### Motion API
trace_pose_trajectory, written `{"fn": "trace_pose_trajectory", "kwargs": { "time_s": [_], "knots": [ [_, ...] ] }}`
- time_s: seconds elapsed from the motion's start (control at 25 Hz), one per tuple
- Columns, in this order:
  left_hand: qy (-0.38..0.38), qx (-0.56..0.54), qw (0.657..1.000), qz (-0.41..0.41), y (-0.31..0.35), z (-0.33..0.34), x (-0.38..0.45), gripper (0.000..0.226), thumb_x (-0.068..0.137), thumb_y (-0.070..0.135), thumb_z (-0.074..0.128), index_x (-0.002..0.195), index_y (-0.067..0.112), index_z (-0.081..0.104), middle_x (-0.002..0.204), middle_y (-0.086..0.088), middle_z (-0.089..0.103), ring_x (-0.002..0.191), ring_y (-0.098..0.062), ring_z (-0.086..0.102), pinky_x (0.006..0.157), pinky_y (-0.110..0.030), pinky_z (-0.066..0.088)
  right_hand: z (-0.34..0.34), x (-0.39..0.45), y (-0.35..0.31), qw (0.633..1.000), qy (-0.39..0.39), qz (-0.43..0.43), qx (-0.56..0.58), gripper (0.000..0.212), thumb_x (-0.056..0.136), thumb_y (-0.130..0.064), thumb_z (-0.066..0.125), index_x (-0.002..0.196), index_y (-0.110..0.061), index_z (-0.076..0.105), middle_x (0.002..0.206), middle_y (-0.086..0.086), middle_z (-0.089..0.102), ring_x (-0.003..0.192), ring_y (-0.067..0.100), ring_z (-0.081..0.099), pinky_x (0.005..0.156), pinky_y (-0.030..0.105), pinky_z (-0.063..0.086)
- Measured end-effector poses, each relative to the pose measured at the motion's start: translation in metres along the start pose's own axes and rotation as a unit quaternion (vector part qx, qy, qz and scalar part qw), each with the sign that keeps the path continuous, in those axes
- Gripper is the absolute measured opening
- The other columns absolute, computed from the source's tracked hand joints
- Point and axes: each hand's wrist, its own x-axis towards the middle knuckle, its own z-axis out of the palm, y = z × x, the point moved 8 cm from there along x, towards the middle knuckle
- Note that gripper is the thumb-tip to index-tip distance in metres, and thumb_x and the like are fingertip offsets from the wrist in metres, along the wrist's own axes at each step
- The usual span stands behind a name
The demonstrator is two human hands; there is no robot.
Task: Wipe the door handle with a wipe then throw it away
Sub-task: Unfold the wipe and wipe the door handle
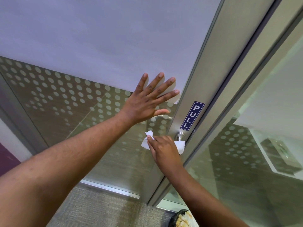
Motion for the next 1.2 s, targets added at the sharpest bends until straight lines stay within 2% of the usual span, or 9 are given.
{"fn": "trace_pose_trajectory", "kwargs": {
  "time_s": [0.16, 0.28, 0.4, 0.52, 0.68, 0.96, 1.2],
  "knots": [
    [0.004, 0.011, 1.0, 0.003, 0.0, -0.002, 0.0, 0.087, 0.103, 0.083, 0.031, 0.173, 0.036, 0.008, 0.18, -0.002, -0.019, 0.165, -0.031, -0.023, 0.131, -0.06, -0.014, -0.006, -0.016, 0.016, 0.999, 0.012, -0.019, 0.047, 0.023, 0.093, -0.01, 0.075, 0.116, -0.011, 0.077, 0.1, 0.004, 0.08, 0.078, 0.029, 0.067, 0.072, 0.039, 0.052],
    [0.001, 0.007, 1.0, 0.003, 0.001, -0.002, 0.001, 0.086, 0.104, 0.083, 0.03, 0.173, 0.036, 0.007, 0.18, -0.002, -0.02, 0.165, -0.031, -0.024, 0.13, -0.06, -0.015, -0.018, -0.035, 0.049, 0.997, 0.025, -0.031, 0.069, 0.03, 0.086, -0.005, 0.083, 0.115, -0.01, 0.079, 0.107, 0.003, 0.08, 0.082, 0.029, 0.069, 0.078, 0.036, 0.049],
    [0.004, 0.007, 1.0, 0.002, 0.001, -0.002, 0.0, 0.086, 0.104, 0.082, 0.03, 0.173, 0.036, 0.006, 0.18, -0.002, -0.021, 0.166, -0.032, -0.019, 0.131, -0.061, -0.011, -0.023, -0.041, 0.058, 0.997, 0.026, -0.04, 0.058, 0.03, 0.088, -0.005, 0.081, 0.117, -0.01, 0.078, 0.107, 0.001, 0.079, 0.083, 0.027, 0.067, 0.081, 0.032, 0.044],
    [0.003, -0.003, 1.0, 0.005, 0.001, -0.002, 0.0, 0.086, 0.104, 0.082, 0.03, 0.173, 0.036, 0.006, 0.179, -0.002, -0.022, 0.167, -0.035, -0.006, 0.13, -0.062, -0.008, -0.017, -0.027, 0.037, 0.997, 0.027, -0.049, 0.051, 0.022, 0.089, -0.006, 0.079, 0.111, -0.008, 0.079, 0.1, 0.003, 0.08, 0.079, 0.03, 0.067, 0.077, 0.035, 0.05],
    [0.001, -0.004, 1.0, 0.004, 0.002, -0.002, 0.002, 0.085, 0.104, 0.082, 0.029, 0.173, 0.037, 0.005, 0.179, -0.002, -0.023, 0.165, -0.031, -0.024, 0.13, -0.061, -0.013, -0.013, -0.018, 0.021, 0.997, 0.022, -0.04, 0.06, 0.019, 0.09, -0.004, 0.078, 0.108, -0.007, 0.079, 0.097, 0.005, 0.079, 0.077, 0.031, 0.067, 0.074, 0.038, 0.052],
    [-0.001, 0.001, 1.0, 0.001, 0.001, -0.003, 0.001, 0.085, 0.104, 0.081, 0.029, 0.172, 0.037, 0.003, 0.179, -0.001, -0.023, 0.164, -0.031, -0.025, 0.13, -0.061, -0.014, -0.023, -0.04, 0.05, 0.998, 0.02, -0.052, 0.036, 0.035, 0.083, -0.001, 0.083, 0.117, -0.008, 0.077, 0.109, 0.003, 0.079, 0.085, 0.029, 0.067, 0.082, 0.03, 0.038],
    [0.001, 0.006, 1.0, 0.0, -0.001, 0.0, 0.0, 0.085, 0.104, 0.081, 0.031, 0.173, 0.037, 0.007, 0.18, -0.002, -0.018, 0.165, -0.031, -0.022, 0.13, -0.062, -0.012, -0.015, -0.023, 0.027, 0.998, 0.006, -0.046, 0.048, 0.024, 0.091, -0.007, 0.078, 0.115, -0.011, 0.077, 0.106, 0.0, 0.079, 0.082, 0.029, 0.066, 0.077, 0.039, 0.052]
  ]
}}
